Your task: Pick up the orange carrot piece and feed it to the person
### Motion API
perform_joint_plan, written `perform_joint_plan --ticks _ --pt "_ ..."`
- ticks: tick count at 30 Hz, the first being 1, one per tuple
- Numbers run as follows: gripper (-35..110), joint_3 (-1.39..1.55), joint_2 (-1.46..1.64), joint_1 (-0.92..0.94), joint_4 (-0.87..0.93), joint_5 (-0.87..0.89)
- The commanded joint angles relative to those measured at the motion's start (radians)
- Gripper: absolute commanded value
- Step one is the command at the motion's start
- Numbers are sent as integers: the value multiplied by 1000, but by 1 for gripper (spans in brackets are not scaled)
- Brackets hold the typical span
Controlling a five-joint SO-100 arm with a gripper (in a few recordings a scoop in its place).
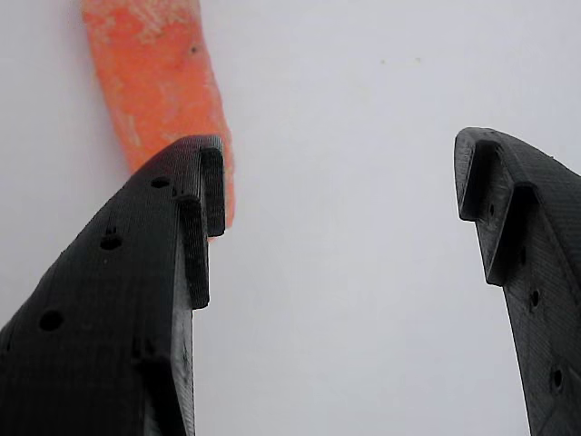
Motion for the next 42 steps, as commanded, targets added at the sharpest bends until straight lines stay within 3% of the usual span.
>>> perform_joint_plan --ticks 1,13,22,42 --pt "20 -43 37 -3 5 -8" --pt "20 -34 31 0 6 -5" --pt "20 153 44 3 -8 -5" --pt "20 152 31 64 -9 -2"
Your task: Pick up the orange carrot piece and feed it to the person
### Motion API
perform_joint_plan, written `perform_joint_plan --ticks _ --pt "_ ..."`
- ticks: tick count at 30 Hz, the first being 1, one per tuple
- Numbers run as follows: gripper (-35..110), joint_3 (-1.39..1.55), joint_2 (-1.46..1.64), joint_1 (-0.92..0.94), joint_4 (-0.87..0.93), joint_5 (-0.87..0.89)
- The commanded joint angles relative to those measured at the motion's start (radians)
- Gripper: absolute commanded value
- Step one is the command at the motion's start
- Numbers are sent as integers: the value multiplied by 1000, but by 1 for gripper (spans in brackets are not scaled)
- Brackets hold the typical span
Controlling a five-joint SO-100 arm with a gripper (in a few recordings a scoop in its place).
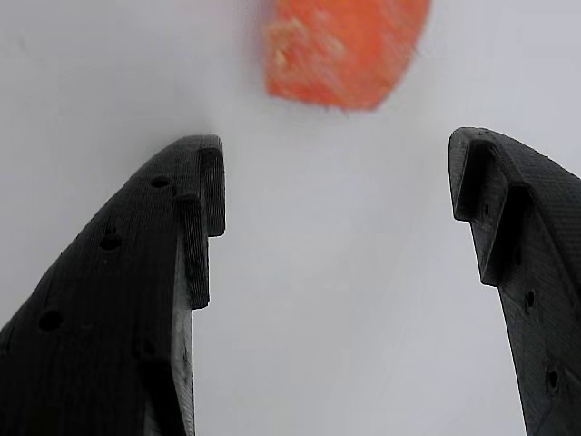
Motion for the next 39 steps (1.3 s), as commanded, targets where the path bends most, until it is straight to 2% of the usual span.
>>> perform_joint_plan --ticks 1,16,32,35,39 --pt "20 0 31 17 -2 -11" --pt "20 -80 25 -29 -2 2" --pt "19 -164 -138 -43 -2 0" --pt "13 -153 -138 -31 0 2" --pt "-6 -147 -140 -29 0 2"
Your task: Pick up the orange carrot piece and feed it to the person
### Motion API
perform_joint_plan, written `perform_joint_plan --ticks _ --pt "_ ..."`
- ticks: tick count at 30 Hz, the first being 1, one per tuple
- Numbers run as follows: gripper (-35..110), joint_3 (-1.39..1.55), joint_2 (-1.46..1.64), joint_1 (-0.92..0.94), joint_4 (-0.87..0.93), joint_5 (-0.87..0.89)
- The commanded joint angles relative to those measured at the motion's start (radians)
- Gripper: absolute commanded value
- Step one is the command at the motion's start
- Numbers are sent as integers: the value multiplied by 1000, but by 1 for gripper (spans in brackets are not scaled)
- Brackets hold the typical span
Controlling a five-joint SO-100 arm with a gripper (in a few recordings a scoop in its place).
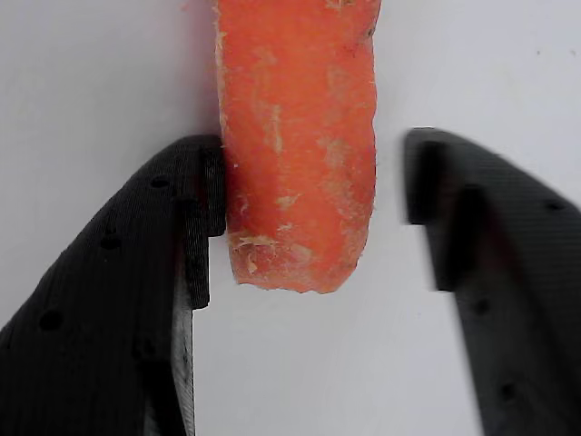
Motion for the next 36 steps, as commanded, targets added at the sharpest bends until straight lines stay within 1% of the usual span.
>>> perform_joint_plan --ticks 1,4,16,27,36 --pt "-6 6 8 15 5 0" --pt "-1 6 8 25 12 0" --pt "-2 -43 25 -3 3 -12" --pt "-2 -477 9 -91 17 -8" --pt "-2 -713 6 -198 17 -14"
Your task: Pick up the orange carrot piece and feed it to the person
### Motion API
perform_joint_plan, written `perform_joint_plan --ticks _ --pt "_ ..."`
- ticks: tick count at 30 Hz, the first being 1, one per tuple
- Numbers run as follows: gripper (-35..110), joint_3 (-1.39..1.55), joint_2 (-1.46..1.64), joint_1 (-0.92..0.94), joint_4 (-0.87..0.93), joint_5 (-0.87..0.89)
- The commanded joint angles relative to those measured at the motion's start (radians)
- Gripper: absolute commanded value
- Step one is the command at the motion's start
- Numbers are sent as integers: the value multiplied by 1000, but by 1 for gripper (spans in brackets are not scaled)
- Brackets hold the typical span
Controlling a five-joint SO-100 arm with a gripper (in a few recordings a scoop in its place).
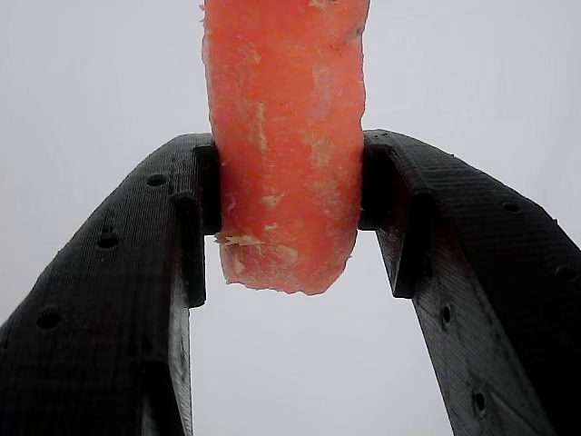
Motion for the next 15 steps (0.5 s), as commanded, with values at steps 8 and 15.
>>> perform_joint_plan --ticks 8,15 --pt "-2 -351 2 -124 6 -14" --pt "-2 -578 -147 -198 8 -14"
